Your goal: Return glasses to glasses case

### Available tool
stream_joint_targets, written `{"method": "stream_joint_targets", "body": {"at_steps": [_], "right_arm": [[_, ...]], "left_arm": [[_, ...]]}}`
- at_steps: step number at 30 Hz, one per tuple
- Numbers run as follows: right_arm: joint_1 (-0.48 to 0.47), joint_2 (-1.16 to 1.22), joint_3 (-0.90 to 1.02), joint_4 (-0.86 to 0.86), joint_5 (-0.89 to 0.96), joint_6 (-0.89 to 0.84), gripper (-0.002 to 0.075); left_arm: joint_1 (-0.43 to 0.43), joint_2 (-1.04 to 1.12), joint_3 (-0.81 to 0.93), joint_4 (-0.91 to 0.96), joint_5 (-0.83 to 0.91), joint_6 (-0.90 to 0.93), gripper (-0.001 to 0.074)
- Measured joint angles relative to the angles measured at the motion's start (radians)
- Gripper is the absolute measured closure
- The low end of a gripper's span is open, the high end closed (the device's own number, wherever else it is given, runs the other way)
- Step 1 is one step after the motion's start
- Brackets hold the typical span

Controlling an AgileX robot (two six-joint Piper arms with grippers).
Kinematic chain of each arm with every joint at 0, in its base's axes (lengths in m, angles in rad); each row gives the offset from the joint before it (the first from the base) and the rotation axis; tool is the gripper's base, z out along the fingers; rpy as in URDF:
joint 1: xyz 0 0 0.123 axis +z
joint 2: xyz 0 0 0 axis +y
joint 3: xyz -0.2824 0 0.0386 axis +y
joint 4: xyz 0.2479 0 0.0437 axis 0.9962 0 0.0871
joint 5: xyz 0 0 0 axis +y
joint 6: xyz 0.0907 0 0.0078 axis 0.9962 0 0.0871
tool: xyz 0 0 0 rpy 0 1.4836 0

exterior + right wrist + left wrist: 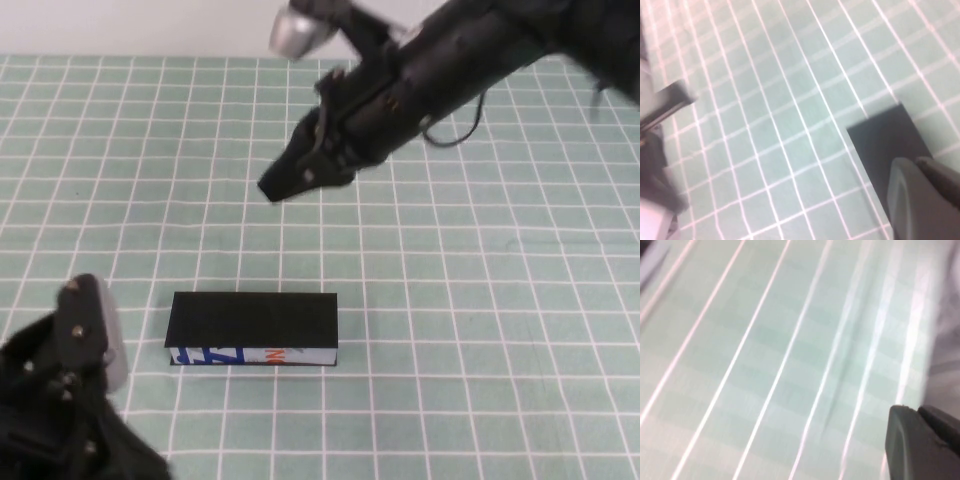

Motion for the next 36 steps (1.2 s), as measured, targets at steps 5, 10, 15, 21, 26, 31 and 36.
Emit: {"method": "stream_joint_targets", "body": {"at_steps": [5,10,15,21,26,31,36], "right_arm": [[0.000,-0.124,0.003,0.014,0.008,-0.001,0.0739],[0.000,-0.234,0.071,0.014,0.013,0.003,0.0739],[0.000,-0.383,0.217,-0.098,-0.033,0.052,0.0739],[0.000,-0.592,0.416,-0.358,-0.216,0.179,0.0739],[0.000,-0.792,0.631,-0.466,-0.383,0.226,0.0739],[0.000,-1.026,0.918,-0.504,-0.593,0.231,0.0739],[0.000,-1.279,1.199,-0.512,-0.746,0.302,0.0739]], "left_arm": [[0.000,-0.050,-0.114,0.254,0.013,-0.271,0.0737],[0.000,-0.183,-0.253,0.447,-0.008,-0.400,0.0737],[0.000,-0.363,-0.287,0.643,-0.119,-0.507,0.0737],[0.000,-0.599,-0.239,0.708,-0.273,-0.609,0.0737],[0.000,-0.711,-0.133,0.656,-0.310,-0.632,0.0737],[0.000,-0.762,-0.012,0.536,-0.350,-0.634,0.0737],[0.000,-0.769,0.078,0.351,-0.461,-0.626,0.0737]]}}
